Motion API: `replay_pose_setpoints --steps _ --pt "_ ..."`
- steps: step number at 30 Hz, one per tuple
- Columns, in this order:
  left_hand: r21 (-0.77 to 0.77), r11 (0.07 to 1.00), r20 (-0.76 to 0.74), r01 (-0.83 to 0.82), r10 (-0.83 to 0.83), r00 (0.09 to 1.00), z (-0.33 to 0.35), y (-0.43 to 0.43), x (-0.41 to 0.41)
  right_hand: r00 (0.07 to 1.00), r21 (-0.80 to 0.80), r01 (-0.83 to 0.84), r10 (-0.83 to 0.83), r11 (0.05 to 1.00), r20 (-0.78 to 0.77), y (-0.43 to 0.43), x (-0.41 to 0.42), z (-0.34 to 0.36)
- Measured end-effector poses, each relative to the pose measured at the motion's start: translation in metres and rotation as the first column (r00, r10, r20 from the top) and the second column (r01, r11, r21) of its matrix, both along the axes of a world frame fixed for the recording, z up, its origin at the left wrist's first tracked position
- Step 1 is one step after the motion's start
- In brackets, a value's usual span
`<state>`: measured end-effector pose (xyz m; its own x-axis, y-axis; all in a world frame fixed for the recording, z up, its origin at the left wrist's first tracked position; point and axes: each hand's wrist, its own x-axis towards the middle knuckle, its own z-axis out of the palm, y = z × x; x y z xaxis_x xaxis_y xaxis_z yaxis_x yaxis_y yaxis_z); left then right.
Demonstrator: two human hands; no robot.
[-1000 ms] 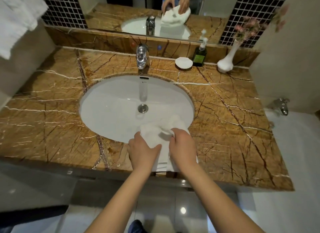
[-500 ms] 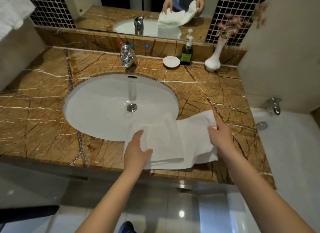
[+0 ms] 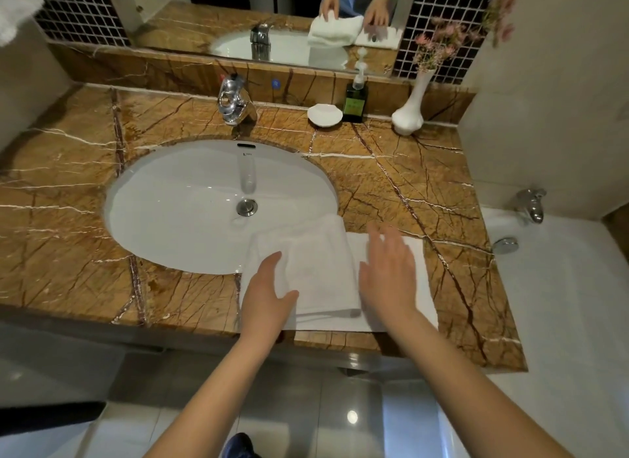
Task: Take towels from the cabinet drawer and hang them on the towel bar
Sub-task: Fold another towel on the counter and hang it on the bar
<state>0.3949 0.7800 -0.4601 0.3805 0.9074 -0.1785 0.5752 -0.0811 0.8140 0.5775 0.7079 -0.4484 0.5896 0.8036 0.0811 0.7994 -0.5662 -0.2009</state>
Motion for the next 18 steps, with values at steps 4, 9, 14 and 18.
replay_pose_setpoints --steps 4,9,14,18 --pt "0.031 0.999 0.074 0.023 -0.026 0.997 0.001 0.002 -0.006 0.982 -0.058 -0.076 0.065 0.995 -0.179 0.001 -0.017 -0.026" --pt "0.057 0.991 0.136 0.118 -0.124 0.983 0.011 0.009 -0.02 0.983 -0.002 -0.074 0.072 0.997 -0.168 -0.003 -0.014 -0.035" --pt "0.127 0.984 0.095 0.125 -0.138 0.986 0.034 0.035 -0.049 0.99 -0.051 -0.083 0.077 0.995 -0.115 -0.006 -0.017 -0.038" --pt "0.184 0.978 0.041 0.094 -0.103 0.994 0.051 0.063 -0.088 0.996 -0.072 -0.066 0.062 0.995 -0.057 -0.006 -0.019 -0.042"
